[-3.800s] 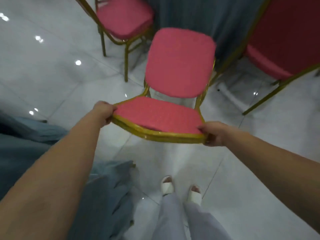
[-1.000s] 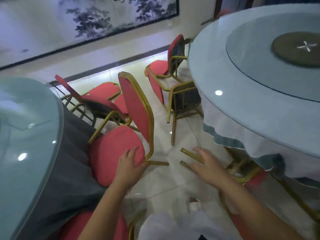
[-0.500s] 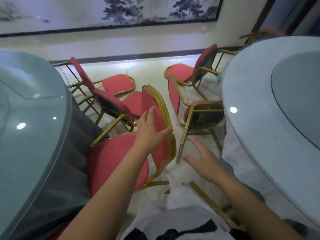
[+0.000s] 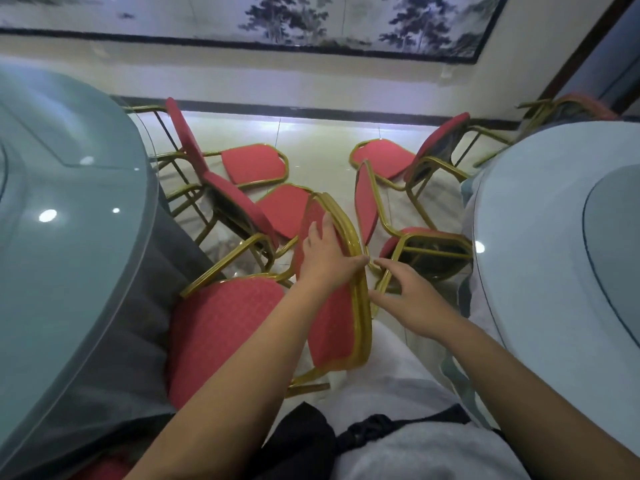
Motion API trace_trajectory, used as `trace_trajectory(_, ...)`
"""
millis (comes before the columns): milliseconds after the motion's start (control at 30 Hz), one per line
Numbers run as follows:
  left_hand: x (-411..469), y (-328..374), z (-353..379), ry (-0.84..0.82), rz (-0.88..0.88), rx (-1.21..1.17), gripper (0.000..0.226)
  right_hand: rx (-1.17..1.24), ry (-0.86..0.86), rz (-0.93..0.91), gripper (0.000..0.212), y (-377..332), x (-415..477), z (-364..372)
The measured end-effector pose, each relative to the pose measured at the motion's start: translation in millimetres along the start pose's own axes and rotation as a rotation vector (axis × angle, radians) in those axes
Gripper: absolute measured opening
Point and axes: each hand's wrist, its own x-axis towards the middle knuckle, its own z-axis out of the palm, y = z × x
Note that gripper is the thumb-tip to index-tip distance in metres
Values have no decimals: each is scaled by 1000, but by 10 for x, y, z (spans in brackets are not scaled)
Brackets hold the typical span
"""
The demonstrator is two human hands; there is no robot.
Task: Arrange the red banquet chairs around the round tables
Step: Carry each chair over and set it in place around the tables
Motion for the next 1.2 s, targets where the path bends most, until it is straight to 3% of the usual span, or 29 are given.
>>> trace_trajectory(233, 237, 115, 86, -58, -42, -110, 113, 32, -74, -29, 57, -7, 802, -455)
trace_trajectory(400, 214, 120, -5, -78, -63, -261, 123, 23, -282, -138, 52, -78, 1513, -515)
trace_trajectory(600, -123, 56, -108, -98, -242, -321, 111, 75, -527, -234, 47, 24, 2059, -575)
trace_trajectory(867, -550, -56, -528, 5, -519, -318, 104, 134, -766, -232, 47, 11, 2230, -405)
trace_trajectory(1000, -946, -199, -665, -51, -647, -337, 104, 122, -820, -247, 48, -57, 2302, -377)
trace_trajectory(1100, -1099, -289, -708, -77, -749, -383, 91, 129, -823, -237, 50, -113, 2374, -353)
trace_trajectory(1200, -886, -298, -675, 46, -742, -295, 81, 93, -787, -262, 53, -178, 2420, -264)
